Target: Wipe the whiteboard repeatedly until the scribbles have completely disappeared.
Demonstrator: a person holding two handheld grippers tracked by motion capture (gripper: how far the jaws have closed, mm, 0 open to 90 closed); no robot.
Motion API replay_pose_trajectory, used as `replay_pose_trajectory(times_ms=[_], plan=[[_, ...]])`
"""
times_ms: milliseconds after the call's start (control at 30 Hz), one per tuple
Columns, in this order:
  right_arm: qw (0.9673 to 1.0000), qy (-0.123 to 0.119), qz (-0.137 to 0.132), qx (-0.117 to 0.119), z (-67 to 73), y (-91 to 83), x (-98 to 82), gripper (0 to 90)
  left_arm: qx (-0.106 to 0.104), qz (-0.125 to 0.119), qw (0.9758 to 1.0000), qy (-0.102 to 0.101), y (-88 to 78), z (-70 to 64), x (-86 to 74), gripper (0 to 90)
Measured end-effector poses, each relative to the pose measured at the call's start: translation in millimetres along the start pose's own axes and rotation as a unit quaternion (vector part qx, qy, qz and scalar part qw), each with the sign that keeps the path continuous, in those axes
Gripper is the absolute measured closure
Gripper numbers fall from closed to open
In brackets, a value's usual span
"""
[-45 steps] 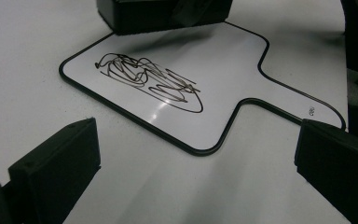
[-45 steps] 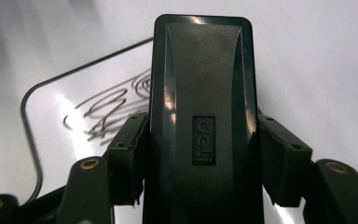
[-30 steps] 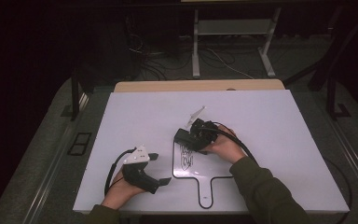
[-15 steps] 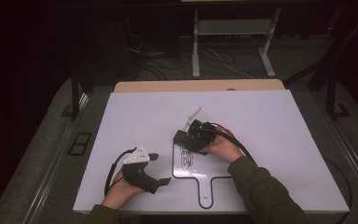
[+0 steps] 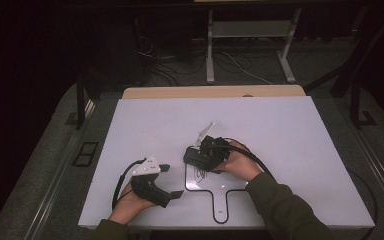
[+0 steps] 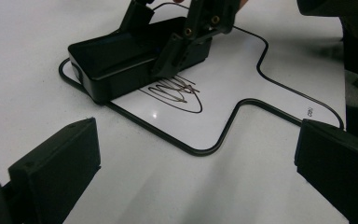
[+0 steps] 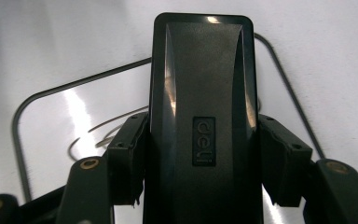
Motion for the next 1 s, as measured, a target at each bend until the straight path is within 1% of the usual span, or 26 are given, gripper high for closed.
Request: replay_pose_trajectory(times_ms=[33,100,167,200,233,267,300,333,433,733,800,867,1000], plan=[[1.0,0.0,0.001,0.0,2.2,-0.5,-0.9,38.5,0.0,0.0,1.0,0.0,-0.1,0.0,0.0,0.0],[0.9999,-0.009,0.004,0.003,8.6,-1.5,-3.1,38.5,0.0,0.0,1.0,0.0,0.0,-0.1,-0.1,0.0],[0.9999,-0.013,0.006,0.003,10.6,-1.8,-3.8,38.5,-0.001,0.001,1.0,0.0,0.2,-0.4,-0.1,0.0],[0.9998,-0.017,0.009,0.005,15.1,-2.6,-5.2,38.5,-0.001,0.001,1.0,0.0,0.2,-0.5,-0.1,0.0],[0.9998,-0.017,0.009,0.005,15.1,-2.6,-5.2,38.5,-0.001,0.0,1.0,0.0,0.3,-0.6,0.0,0.0],[0.9997,-0.02,0.012,0.005,17.1,-3.1,-6.0,38.5,-0.001,-0.001,1.0,-0.002,0.5,-0.8,0.2,0.0],[0.9996,-0.025,0.008,0.008,20.9,-2.9,-6.8,38.5,-0.001,0.0,1.0,-0.002,0.5,-0.8,0.0,0.0],[0.9996,-0.025,0.008,0.008,20.9,-2.9,-6.8,38.5,-0.001,0.001,1.0,-0.001,0.4,-0.7,-0.2,0.0],[0.9995,-0.028,0.008,0.01,26.7,-3.6,-8.6,38.5,-0.001,0.001,1.0,0.0,0.3,-0.6,-0.2,0.0],[0.9986,-0.048,0.016,0.018,42.7,-6.0,-14.1,38.5,-0.002,0.004,1.0,0.001,0.3,-0.6,-0.6,0.0],[0.9986,-0.049,0.015,0.016,43.5,-6.1,-14.1,38.5,-0.001,0.003,1.0,0.0,0.4,-0.8,-0.4,0.0],[0.9986,-0.048,0.014,0.018,42.5,-5.8,-13.5,38.5,-0.001,0.003,1.0,0.001,0.5,-0.9,-0.3,0.0],[0.9989,-0.041,0.011,0.019,36.6,-4.5,-10.9,38.5,-0.002,0.003,1.0,0.002,0.2,-0.5,-0.4,0.0]])
Point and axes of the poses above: each handheld gripper's, and its own axes: y roughly forward along the jaws, x roughly out of its top, z roughly to its left, the point moved 8 cm from there along y, roughly forward along the jaws, and after that the axes turned 13 degrees about y, right-handed, at the moved point
